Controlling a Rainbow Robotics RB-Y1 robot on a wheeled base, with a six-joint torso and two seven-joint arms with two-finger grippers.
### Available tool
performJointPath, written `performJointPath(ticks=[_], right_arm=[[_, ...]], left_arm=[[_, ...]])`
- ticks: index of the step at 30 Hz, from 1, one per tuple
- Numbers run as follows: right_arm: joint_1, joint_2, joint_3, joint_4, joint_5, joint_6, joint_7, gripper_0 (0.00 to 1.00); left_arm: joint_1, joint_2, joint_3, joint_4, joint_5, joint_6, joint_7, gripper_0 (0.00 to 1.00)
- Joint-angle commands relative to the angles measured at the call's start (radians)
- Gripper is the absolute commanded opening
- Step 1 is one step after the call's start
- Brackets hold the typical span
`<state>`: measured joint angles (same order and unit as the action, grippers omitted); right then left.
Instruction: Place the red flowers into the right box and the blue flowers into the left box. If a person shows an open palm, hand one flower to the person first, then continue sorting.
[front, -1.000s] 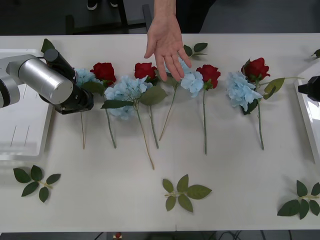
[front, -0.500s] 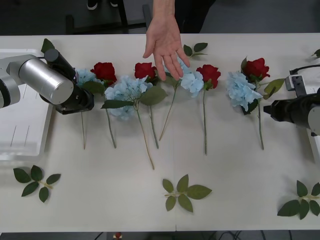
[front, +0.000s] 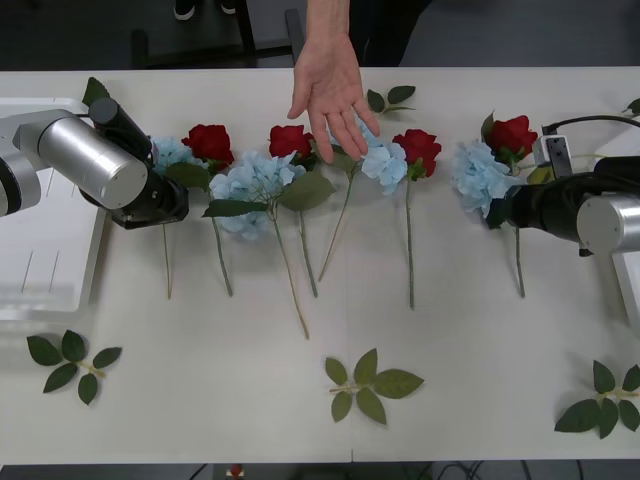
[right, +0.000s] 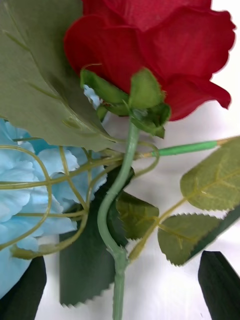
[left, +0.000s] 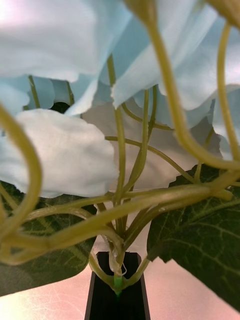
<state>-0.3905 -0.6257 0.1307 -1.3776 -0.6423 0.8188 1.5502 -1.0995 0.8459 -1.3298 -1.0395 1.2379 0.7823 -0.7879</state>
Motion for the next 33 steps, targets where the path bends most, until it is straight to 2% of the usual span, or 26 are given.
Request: performJointPath(ticks=[1,12,14,15,16,17,19,29,32,33], right_arm=[[-0.06,0.014,-0.008,0.068,0.018,-0.044,0.016,0.83],[-0.073,0.006,-0.008,0.141,0.059,-0.055,0.033,0.73],[-0.073,0.006,-0.008,0.147,0.066,-0.056,0.034,0.61],[-0.073,0.006,-0.008,0.147,0.07,-0.056,0.034,0.49],[-0.071,0.006,-0.008,0.147,0.075,-0.058,0.034,0.29],[-0.071,0.006,-0.008,0.147,0.081,-0.056,0.036,0.16],[-0.071,0.008,-0.006,0.147,0.09,-0.056,0.034,0.0],[-0.07,0.006,-0.011,0.109,0.07,-0.047,0.028,0.0],[-0.067,0.006,-0.04,0.058,0.062,0.008,0.027,0.0],[-0.064,0.006,-0.069,0.014,0.056,0.065,0.027,0.0]], left_arm=[[0.001,-0.008,0.007,-0.013,0.009,-0.002,-0.022,0.0],[0.001,-0.008,0.007,-0.011,0.009,-0.002,-0.022,0.0],[0.001,-0.007,0.007,-0.011,0.009,-0.002,-0.022,0.0],[0.003,-0.008,0.007,-0.011,0.009,-0.002,-0.022,0.0],[0.001,-0.008,0.007,-0.011,0.009,-0.002,-0.022,0.0],[0.001,-0.008,0.007,-0.011,0.009,-0.002,-0.022,0.0],[0.001,-0.008,0.007,-0.011,0.009,-0.002,-0.022,0.0],[0.001,-0.007,0.007,-0.013,0.009,-0.002,-0.022,0.0],[0.001,-0.008,0.007,-0.013,0.009,-0.002,-0.022,0.0],[0.003,-0.008,0.007,-0.013,0.009,-0.002,-0.024,0.0]])
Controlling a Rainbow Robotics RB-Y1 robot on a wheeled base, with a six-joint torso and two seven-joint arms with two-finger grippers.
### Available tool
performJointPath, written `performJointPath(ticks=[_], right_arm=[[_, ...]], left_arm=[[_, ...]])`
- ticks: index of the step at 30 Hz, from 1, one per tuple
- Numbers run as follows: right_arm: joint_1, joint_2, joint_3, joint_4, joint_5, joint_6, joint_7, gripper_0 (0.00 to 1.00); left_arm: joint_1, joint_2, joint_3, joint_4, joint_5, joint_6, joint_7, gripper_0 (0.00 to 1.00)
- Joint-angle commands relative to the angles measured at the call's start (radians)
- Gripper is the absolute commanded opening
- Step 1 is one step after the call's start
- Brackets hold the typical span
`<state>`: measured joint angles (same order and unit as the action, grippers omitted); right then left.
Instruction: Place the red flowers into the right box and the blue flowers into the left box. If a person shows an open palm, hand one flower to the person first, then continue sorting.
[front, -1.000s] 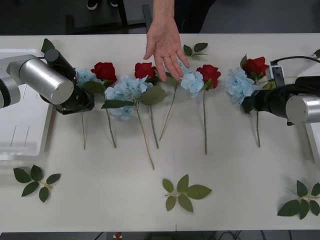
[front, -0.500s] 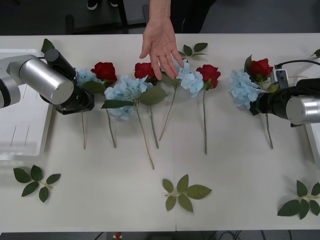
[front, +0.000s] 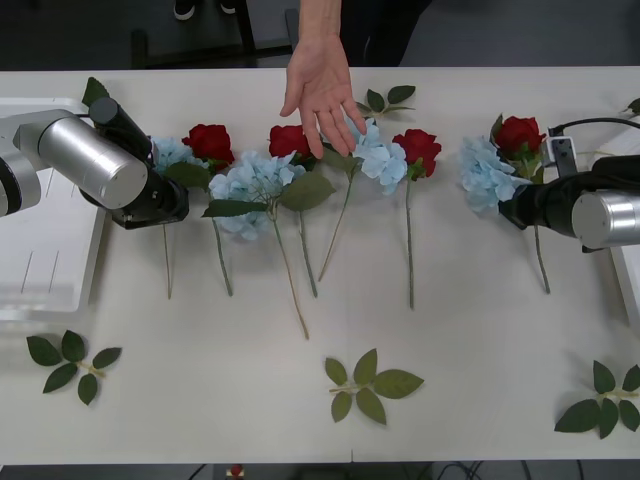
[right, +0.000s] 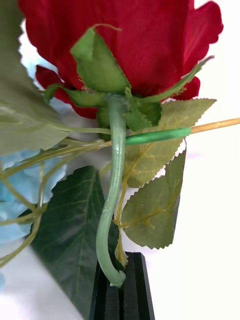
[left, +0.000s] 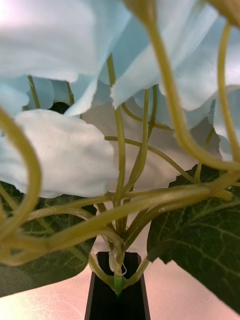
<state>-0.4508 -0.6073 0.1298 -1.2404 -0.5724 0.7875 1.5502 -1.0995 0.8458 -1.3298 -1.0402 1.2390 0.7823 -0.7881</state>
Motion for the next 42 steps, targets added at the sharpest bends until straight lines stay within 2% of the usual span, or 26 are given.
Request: performJointPath(ticks=[1,8,15,24,32,36,37,39,41,42], right_arm=[[0.0,-0.012,-0.081,-0.145,-0.015,0.121,0.028,0.0],[0.029,-0.012,-0.205,-0.401,-0.047,0.386,0.016,0.0],[0.067,-0.012,-0.323,-0.571,-0.179,0.496,0.004,0.0],[0.138,-0.012,-0.449,-0.711,-0.343,0.598,-0.001,0.0],[0.144,-0.011,-0.424,-0.714,-0.291,0.598,0.002,0.0],[0.167,-0.011,-0.404,-0.711,-0.276,0.549,0.005,0.0],[0.169,-0.011,-0.403,-0.711,-0.276,0.544,0.005,0.01],[0.17,-0.011,-0.403,-0.711,-0.277,0.539,0.007,0.17],[0.17,-0.011,-0.403,-0.712,-0.277,0.539,0.007,0.21],[0.172,-0.011,-0.403,-0.712,-0.277,0.538,0.008,0.31]], left_arm=[[0.003,-0.008,0.007,-0.011,0.008,-0.002,-0.023,0.0],[0.001,-0.008,0.007,-0.011,0.008,-0.002,-0.023,0.0],[0.001,-0.008,0.007,-0.012,0.008,-0.002,-0.025,0.0],[0.001,-0.007,0.007,-0.012,0.01,-0.002,-0.026,0.0],[0.001,-0.007,0.007,-0.012,0.011,-0.002,-0.026,0.0],[0.003,-0.008,0.007,-0.012,0.011,0.0,-0.026,0.0],[0.003,-0.008,0.007,-0.012,0.011,-0.002,-0.026,0.0],[0.003,-0.008,0.007,-0.012,0.013,0.0,-0.026,0.0],[0.003,-0.008,0.007,-0.012,0.013,-0.002,-0.026,0.0],[0.003,-0.008,0.007,-0.012,0.013,-0.002,-0.026,0.0]])
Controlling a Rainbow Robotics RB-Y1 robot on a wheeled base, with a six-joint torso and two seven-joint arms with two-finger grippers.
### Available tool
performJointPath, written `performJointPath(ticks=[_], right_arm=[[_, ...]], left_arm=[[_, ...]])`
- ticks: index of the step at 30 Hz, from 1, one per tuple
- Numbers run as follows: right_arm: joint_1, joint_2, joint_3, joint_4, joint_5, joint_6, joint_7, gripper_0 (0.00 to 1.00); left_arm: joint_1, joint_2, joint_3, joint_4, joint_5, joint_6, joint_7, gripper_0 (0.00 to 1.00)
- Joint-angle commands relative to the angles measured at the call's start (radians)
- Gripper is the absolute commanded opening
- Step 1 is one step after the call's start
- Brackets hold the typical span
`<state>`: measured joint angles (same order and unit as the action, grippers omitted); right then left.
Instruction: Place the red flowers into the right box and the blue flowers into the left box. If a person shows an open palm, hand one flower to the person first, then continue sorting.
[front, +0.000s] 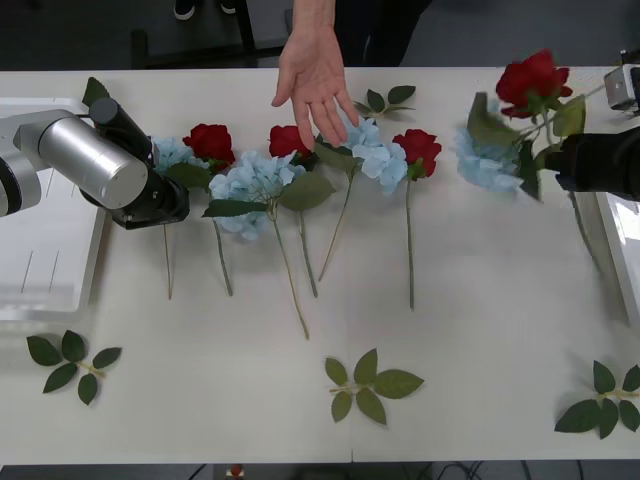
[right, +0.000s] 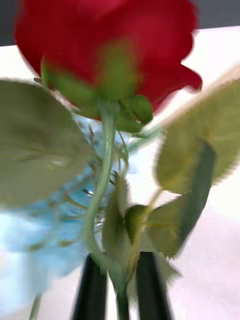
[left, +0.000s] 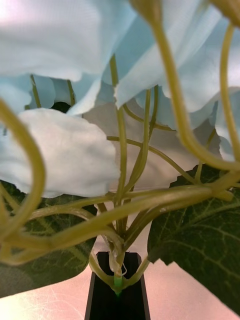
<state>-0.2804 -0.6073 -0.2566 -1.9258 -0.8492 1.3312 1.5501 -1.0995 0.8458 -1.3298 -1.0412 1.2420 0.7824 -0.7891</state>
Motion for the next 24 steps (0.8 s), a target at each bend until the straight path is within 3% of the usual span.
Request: performJointPath(ticks=[1,5,11,24], right_arm=[[0.0,-0.011,-0.016,-0.027,0.001,-0.007,0.008,0.38],[0.001,-0.011,-0.016,-0.018,0.002,-0.007,0.011,0.41],[0.007,-0.011,-0.016,-0.005,0.016,-0.009,0.019,0.54],[0.009,-0.062,0.007,0.238,0.197,-0.153,0.07,0.55]], left_arm=[[0.003,-0.008,0.007,-0.011,0.01,-0.002,-0.027,0.0],[0.003,-0.008,0.007,-0.011,0.01,-0.002,-0.027,0.0],[0.003,-0.008,0.007,-0.011,0.01,0.0,-0.029,0.0],[0.001,-0.008,0.007,-0.011,0.01,0.002,-0.029,0.0]])
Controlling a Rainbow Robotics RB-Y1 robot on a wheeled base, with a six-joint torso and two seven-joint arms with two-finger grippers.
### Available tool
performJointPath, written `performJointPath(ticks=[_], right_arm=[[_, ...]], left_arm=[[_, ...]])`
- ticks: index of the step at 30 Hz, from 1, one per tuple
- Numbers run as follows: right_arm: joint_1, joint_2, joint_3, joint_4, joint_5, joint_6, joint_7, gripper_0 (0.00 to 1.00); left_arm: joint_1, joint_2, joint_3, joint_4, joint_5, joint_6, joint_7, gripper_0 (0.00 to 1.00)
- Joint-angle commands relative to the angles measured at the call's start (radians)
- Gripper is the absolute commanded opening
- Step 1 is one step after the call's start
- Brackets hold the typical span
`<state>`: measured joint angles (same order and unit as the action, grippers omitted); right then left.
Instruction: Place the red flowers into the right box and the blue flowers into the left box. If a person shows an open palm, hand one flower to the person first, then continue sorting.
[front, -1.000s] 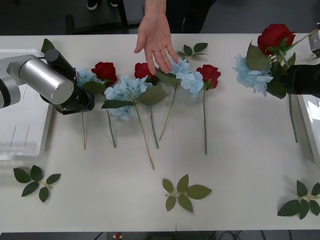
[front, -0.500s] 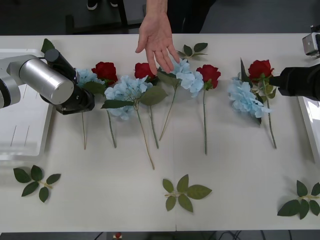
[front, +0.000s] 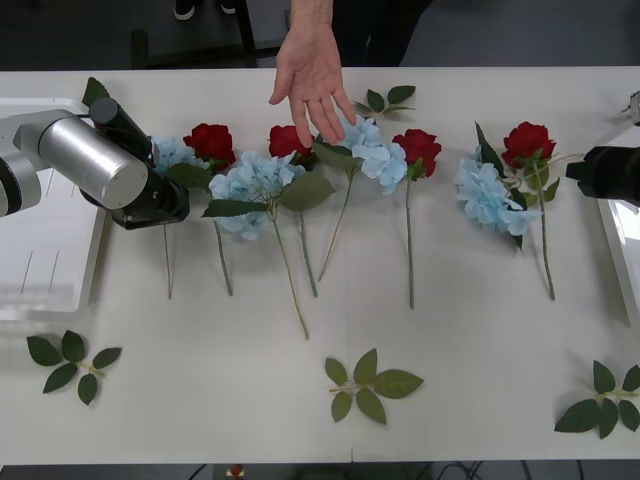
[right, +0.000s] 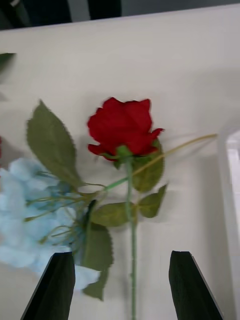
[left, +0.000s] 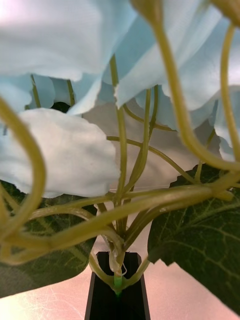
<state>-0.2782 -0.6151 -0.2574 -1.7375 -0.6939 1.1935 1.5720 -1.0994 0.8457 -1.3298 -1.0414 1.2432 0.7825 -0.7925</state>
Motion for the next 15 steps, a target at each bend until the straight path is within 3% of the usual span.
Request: performJointPath(ticks=[1,8,15], right_arm=[[0.005,-0.057,0.007,0.064,0.054,-0.018,0.049,0.54],[-0.024,-0.066,0.101,0.226,0.119,-0.184,0.042,0.55],[-0.116,-0.043,0.182,0.386,0.142,-0.299,0.025,0.54]], left_arm=[[0.003,-0.007,0.009,-0.011,0.009,0.001,-0.025,0.0],[0.003,-0.008,0.007,-0.011,0.01,0.001,-0.025,0.0],[0.003,-0.007,0.007,-0.011,0.01,0.001,-0.025,0.0]])
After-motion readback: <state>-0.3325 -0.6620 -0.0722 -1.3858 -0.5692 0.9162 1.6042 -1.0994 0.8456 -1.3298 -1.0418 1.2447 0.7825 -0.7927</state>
